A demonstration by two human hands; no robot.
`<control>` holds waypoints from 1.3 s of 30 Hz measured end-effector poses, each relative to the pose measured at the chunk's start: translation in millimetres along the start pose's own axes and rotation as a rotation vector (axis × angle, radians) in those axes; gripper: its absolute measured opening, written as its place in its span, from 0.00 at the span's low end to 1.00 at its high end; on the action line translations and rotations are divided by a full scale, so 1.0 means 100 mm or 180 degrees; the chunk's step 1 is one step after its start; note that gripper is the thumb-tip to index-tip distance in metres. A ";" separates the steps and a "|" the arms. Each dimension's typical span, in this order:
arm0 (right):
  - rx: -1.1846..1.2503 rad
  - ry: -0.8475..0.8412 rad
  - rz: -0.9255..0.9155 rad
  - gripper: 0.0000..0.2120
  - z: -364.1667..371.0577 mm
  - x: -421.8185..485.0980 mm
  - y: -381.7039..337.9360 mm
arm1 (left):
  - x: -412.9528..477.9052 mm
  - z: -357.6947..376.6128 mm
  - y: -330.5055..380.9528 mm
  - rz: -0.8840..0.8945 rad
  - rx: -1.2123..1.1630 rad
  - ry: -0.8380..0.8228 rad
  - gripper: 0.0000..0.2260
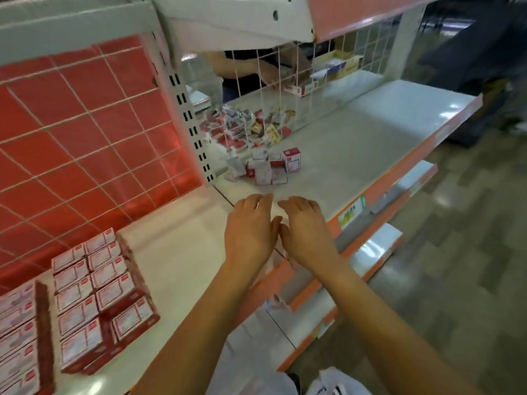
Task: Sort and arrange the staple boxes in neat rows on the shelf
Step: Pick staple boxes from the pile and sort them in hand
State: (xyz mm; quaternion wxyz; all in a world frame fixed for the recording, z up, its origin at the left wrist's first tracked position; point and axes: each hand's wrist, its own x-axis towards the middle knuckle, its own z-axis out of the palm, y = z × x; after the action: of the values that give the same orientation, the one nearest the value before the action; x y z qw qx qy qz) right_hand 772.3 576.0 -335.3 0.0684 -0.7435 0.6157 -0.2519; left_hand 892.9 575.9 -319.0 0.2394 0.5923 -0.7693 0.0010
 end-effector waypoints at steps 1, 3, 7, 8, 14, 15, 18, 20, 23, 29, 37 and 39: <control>0.0022 -0.0028 0.0026 0.19 0.00 0.04 0.04 | 0.06 0.04 0.02 -0.0089 0.0017 -0.0106 0.21; 0.0066 -0.0035 -0.0016 0.19 -0.01 0.14 0.13 | 0.17 0.11 0.05 -0.0085 0.0061 -0.0094 0.21; 0.0150 -0.0120 -0.0226 0.18 0.01 0.43 0.36 | 0.45 0.23 0.12 -0.0325 0.0356 -0.0140 0.23; 0.0122 -0.0119 -0.0253 0.18 -0.01 0.51 0.40 | 0.52 0.26 0.12 -0.0419 0.0449 -0.0177 0.24; -0.0157 -0.0190 -0.0398 0.21 -0.19 1.05 0.67 | 0.89 0.41 0.06 -0.0426 0.0487 -0.0021 0.22; -0.0132 -0.0176 -0.0481 0.21 -0.21 1.13 0.69 | 0.95 0.45 0.04 -0.0415 0.0518 0.0018 0.22; -0.0005 -0.0236 -0.0626 0.20 -0.27 1.34 0.76 | 1.09 0.57 -0.05 -0.0288 0.0699 0.0095 0.24; -0.0093 -0.0320 -0.0746 0.21 -0.26 1.47 0.80 | 1.17 0.62 -0.07 -0.0237 0.0857 -0.0022 0.24; -0.0171 -0.0487 -0.0859 0.23 -0.18 1.61 0.84 | 1.27 0.64 -0.07 -0.0482 0.0870 -0.0445 0.25; -0.0220 -0.0906 -0.0754 0.24 -0.07 1.69 0.94 | 1.32 0.62 -0.04 -0.0485 0.1406 -0.0725 0.21; -0.0319 -0.0932 -0.0859 0.21 -0.09 1.72 1.03 | 1.27 0.54 0.00 -0.0926 0.1741 -0.0638 0.21; -0.0224 -0.0860 -0.0814 0.20 -0.10 1.70 1.03 | 1.24 0.48 0.02 -0.1049 0.1717 -0.0626 0.22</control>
State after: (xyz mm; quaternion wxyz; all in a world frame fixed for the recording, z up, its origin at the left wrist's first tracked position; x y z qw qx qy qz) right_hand 696.1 392.2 -319.6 0.0919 -0.8446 0.5099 -0.1347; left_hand 851.0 449.6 -315.3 -0.0046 0.7482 -0.6545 0.1088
